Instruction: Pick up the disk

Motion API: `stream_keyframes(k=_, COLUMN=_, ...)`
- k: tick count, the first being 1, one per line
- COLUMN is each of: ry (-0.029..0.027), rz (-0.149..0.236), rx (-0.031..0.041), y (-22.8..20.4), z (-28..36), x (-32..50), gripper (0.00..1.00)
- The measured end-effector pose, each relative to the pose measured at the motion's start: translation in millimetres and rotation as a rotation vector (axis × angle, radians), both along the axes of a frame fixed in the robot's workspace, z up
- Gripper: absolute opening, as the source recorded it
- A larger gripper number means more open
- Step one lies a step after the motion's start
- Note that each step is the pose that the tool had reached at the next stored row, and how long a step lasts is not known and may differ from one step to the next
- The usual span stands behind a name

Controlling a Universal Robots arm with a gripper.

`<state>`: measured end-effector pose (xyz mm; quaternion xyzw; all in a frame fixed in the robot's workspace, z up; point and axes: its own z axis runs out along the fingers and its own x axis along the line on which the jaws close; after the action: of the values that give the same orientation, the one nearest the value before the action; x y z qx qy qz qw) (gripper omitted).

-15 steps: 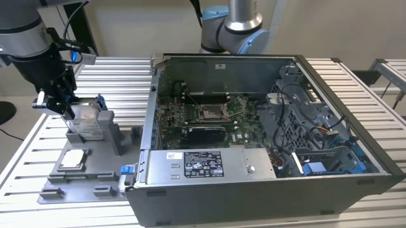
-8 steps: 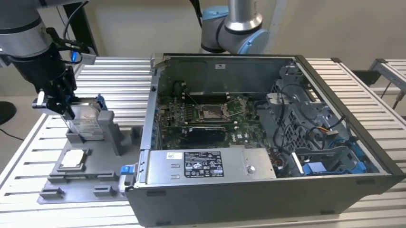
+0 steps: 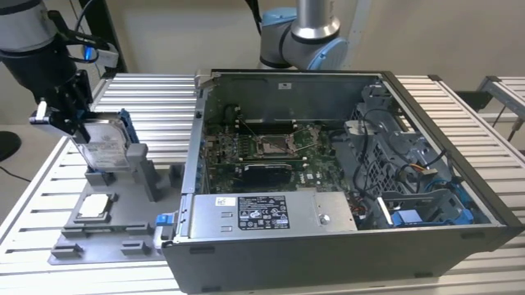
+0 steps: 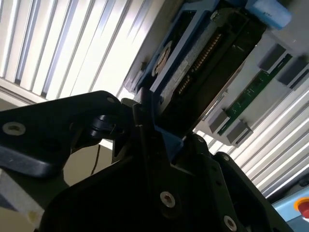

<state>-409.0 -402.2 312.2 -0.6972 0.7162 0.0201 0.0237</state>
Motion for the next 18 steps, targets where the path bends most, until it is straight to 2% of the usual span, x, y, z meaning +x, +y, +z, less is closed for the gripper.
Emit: stream_keyframes(k=18, ry=0.0001, rz=0.000, rx=-0.0001, y=0.0, z=81.8, x=0.0, gripper=0.00)
